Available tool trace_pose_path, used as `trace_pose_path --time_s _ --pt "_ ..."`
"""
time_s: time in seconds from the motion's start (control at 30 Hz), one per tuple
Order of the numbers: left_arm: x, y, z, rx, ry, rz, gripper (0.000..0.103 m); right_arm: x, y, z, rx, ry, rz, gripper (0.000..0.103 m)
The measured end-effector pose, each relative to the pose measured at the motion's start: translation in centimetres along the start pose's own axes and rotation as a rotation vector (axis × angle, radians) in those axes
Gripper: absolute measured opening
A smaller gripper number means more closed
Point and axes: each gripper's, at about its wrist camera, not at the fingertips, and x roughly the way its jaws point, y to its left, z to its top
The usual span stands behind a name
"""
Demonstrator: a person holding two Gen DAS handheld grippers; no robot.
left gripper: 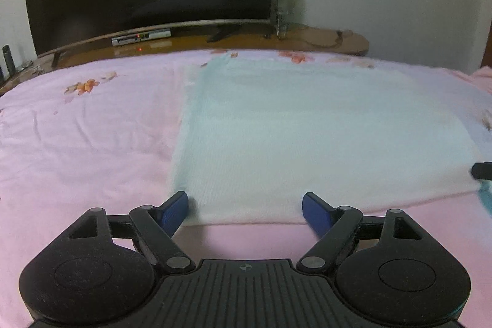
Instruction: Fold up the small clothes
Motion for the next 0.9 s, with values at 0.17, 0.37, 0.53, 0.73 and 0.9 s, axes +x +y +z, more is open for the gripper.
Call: trace_pose_path --time_s 0.17,0.37,0.53,0.73,0.9 --pt "0.6 -2.2 0.4 0.005 -0.002 -0.012 0.081 -1.1 2.3 0.4 -0.014 -0.048 0.046 0.032" --pt "1.3 -1.2 -0.7 0.032 0.005 -0.009 0.092 0.7 3.1 -0.7 -0.096 -0.005 0.003 0.031" --pt "0.9 -0.3 -1.2 0.06 0.005 -0.011 0.092 0.2 -0.4 -0.8 0.0 -0.005 -0.037 0.029" --pt "1.0 0.1 -1.1 0.061 0.015 -0.007 0.093 0.3 -0.5 -1.0 0.002 0.004 -0.043 0.031" --pt "1.5 0.7 -0.7 0.059 0.037 -0.034 0.096 0.5 -1.3 -0.5 0.023 0.022 -0.019 0.031"
